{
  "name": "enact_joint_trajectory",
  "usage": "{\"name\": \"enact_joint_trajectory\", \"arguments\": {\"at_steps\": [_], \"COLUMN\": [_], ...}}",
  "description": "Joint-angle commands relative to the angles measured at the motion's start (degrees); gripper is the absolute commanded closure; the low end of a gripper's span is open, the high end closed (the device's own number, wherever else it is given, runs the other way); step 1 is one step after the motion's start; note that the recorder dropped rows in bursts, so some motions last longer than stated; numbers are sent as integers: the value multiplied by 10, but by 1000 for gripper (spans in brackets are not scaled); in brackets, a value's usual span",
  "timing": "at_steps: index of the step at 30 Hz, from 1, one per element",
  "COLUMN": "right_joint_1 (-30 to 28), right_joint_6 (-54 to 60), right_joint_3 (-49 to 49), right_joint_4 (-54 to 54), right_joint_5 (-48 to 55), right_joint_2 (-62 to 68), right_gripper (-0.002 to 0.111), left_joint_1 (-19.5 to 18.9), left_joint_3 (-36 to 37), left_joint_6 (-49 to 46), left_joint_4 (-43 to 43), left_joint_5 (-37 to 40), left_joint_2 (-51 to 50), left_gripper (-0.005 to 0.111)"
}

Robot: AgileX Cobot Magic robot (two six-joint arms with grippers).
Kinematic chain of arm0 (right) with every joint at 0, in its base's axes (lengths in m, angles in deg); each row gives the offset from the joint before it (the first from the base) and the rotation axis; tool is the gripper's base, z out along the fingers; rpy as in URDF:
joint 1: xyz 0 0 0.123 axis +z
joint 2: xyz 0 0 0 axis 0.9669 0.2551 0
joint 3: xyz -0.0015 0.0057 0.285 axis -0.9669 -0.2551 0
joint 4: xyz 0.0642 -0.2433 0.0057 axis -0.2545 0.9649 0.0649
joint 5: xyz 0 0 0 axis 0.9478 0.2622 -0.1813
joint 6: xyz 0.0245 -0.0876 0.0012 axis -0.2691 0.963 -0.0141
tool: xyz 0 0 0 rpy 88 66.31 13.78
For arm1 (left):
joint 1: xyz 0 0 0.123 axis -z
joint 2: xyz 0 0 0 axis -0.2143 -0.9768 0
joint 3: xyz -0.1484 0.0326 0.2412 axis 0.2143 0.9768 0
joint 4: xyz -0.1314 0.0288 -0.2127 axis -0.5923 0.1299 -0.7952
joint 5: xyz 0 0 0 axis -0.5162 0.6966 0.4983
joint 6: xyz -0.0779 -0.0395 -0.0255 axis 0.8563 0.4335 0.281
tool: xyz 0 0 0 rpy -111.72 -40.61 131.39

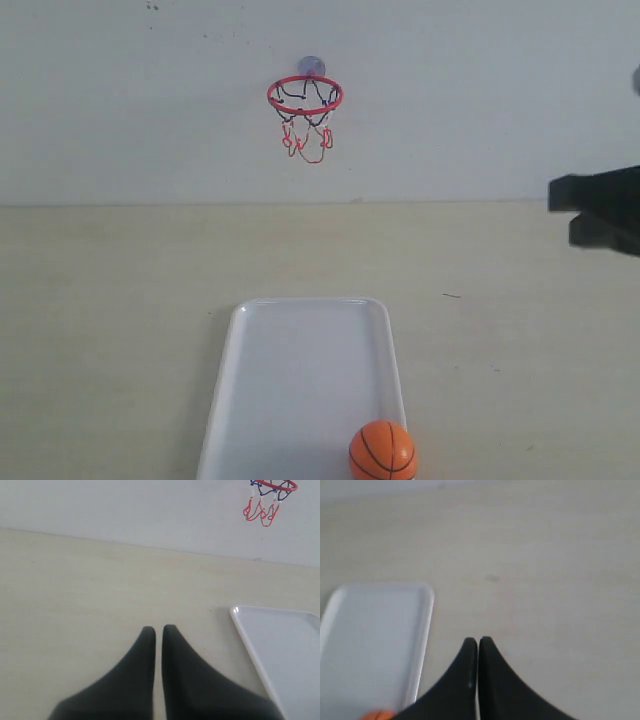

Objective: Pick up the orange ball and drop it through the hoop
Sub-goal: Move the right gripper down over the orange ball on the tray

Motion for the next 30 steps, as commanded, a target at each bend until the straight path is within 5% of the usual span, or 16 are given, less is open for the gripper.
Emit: {"name": "enact_joint_trajectory", "arguments": {"at_steps": [1, 7, 12, 16, 21, 26, 30], "right_joint_1": [6, 133, 262, 299, 326, 332, 332], "right_joint_6": [176, 149, -80, -192, -185, -197, -232], "right_joint_3": [81, 115, 125, 137, 137, 137, 137], "right_joint_4": [-84, -20, 178, 197, 168, 168, 167], "right_joint_5": [232, 239, 229, 257, 232, 194, 194], "right_joint_2": [75, 102, 112, 142, 180, 225, 260], "right_gripper": [109, 109, 109, 106, 77, 28, 23], "left_joint_1": [1, 1, 1, 1, 1, 1, 1], "left_joint_3": [1, 1, 1, 1, 1, 1, 1], "left_joint_6": [-2, -2, -2, -2, -2, -2, -2], "left_joint_4": [3, 3, 3, 3, 3, 3, 3], "left_joint_5": [0, 0, 0, 0, 0, 0, 0], "left_joint_2": [1, 1, 1, 1, 1, 1, 1], "left_gripper": [103, 103, 103, 103, 103, 103, 103]}}
